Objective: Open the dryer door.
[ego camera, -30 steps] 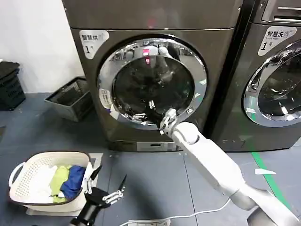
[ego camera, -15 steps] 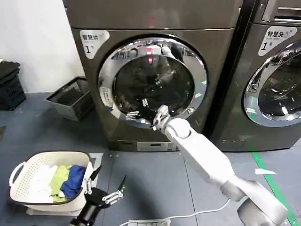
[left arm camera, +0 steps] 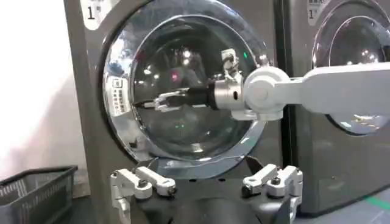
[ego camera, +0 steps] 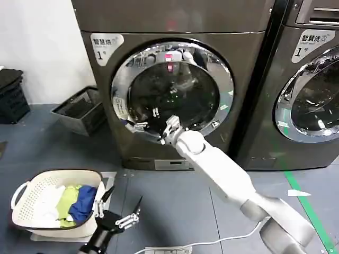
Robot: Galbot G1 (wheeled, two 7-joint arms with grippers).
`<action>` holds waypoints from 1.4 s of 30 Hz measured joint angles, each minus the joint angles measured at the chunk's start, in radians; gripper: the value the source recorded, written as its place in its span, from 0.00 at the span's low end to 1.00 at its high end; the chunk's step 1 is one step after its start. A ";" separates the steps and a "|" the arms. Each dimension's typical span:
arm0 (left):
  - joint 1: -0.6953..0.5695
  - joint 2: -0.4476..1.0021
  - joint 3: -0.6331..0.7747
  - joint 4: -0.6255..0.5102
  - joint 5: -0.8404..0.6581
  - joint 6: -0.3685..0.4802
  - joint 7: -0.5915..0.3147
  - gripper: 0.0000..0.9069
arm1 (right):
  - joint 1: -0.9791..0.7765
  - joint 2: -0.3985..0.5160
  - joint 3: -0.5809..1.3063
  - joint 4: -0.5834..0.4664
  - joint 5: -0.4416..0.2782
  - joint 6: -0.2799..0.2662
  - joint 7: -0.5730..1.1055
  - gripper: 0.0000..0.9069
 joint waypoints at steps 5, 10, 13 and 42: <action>-0.003 -0.001 0.001 -0.001 -0.001 0.000 0.000 1.00 | 0.013 0.015 -0.009 -0.020 0.000 -0.003 -0.009 1.00; -0.004 0.000 0.000 -0.004 -0.003 0.001 0.000 1.00 | 0.032 0.036 -0.020 -0.039 0.000 -0.005 -0.023 1.00; -0.004 0.001 -0.001 -0.005 -0.005 0.002 0.000 1.00 | 0.044 0.050 -0.027 -0.055 0.000 -0.005 -0.030 1.00; -0.004 -0.001 -0.007 -0.012 -0.006 0.004 0.005 1.00 | 0.110 0.131 -0.043 -0.227 0.000 0.008 -0.157 1.00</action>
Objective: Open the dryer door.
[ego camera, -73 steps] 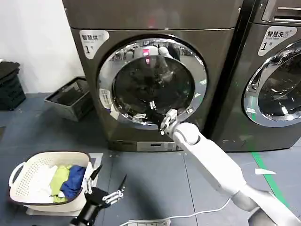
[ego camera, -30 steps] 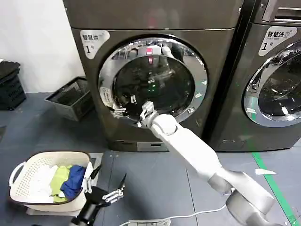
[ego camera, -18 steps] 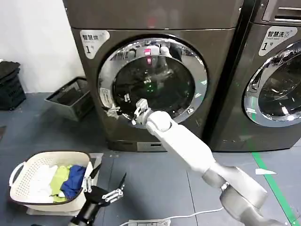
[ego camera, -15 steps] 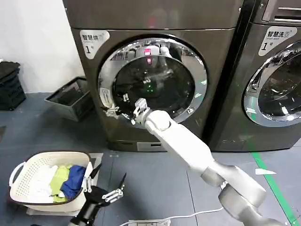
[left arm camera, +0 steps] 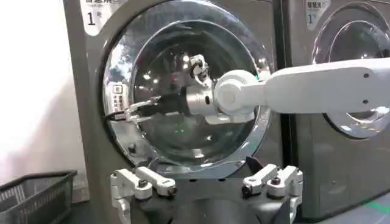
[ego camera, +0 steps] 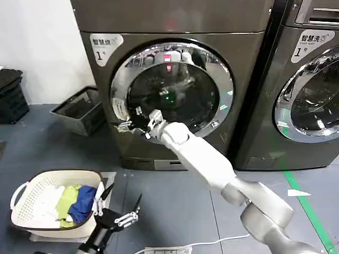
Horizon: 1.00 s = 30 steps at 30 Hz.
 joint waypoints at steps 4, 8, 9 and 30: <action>0.000 -0.001 0.001 -0.005 0.000 0.000 0.000 1.00 | 0.004 0.003 0.000 -0.014 -0.002 0.001 -0.015 1.00; 0.001 -0.002 0.001 -0.007 0.000 0.001 0.000 1.00 | 0.004 0.003 0.001 -0.022 -0.002 0.006 -0.019 1.00; 0.001 -0.002 0.001 -0.007 0.000 0.001 0.000 1.00 | 0.004 0.003 0.002 -0.023 -0.002 0.007 -0.019 1.00; -0.015 0.008 -0.009 0.003 -0.020 0.008 0.000 1.00 | 0.011 -0.017 -0.018 -0.006 -0.001 0.028 -0.137 1.00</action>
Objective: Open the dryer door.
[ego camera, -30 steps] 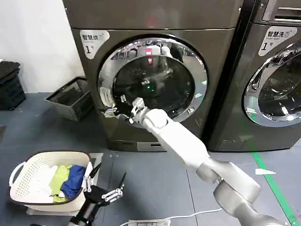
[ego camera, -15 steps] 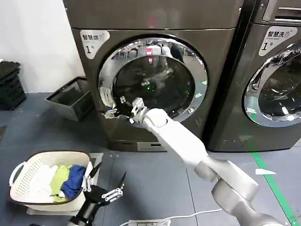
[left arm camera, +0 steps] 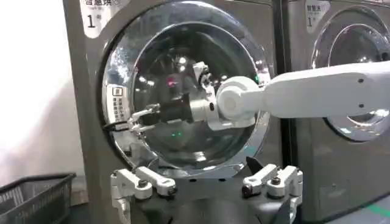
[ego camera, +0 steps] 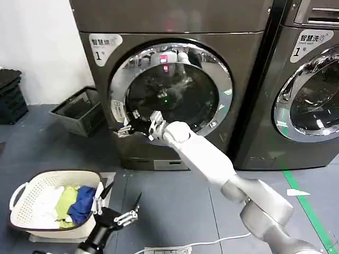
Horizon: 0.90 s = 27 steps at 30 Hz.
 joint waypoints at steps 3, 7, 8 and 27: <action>-0.012 0.008 -0.011 0.007 -0.017 0.008 0.000 1.00 | 0.000 -0.004 -0.002 0.006 0.001 0.000 0.000 1.00; -0.029 0.023 -0.024 0.008 -0.036 0.016 0.004 1.00 | -0.003 -0.015 -0.003 0.017 0.004 0.003 -0.017 1.00; -0.032 0.025 -0.026 0.008 -0.040 0.017 0.004 1.00 | -0.005 -0.017 -0.005 0.023 0.006 0.003 -0.019 1.00; -0.169 0.143 -0.115 0.077 -0.215 0.088 0.041 1.00 | -0.064 -0.138 -0.051 0.251 0.100 -0.032 -0.024 1.00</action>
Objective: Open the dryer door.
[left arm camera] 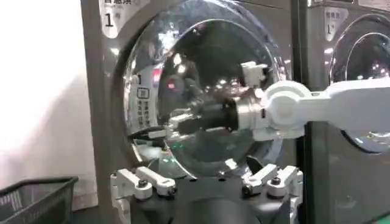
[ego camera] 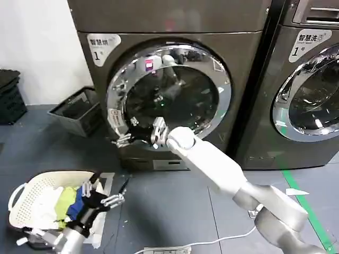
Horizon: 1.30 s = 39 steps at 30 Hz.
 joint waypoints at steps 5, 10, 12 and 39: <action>-0.029 0.032 -0.034 0.022 -0.040 0.003 0.015 1.00 | -0.009 -0.030 -0.008 0.054 0.017 -0.006 -0.008 1.00; -0.047 0.052 -0.073 0.043 -0.080 0.007 0.020 1.00 | -0.020 -0.064 -0.016 0.105 0.029 -0.014 -0.023 1.00; -0.054 0.059 -0.090 0.052 -0.090 0.008 0.022 1.00 | -0.025 -0.080 -0.016 0.126 0.039 -0.014 -0.032 1.00; -0.136 0.131 -0.150 0.130 -0.132 0.007 0.036 1.00 | -0.144 -0.316 0.006 0.386 0.091 -0.034 -0.166 1.00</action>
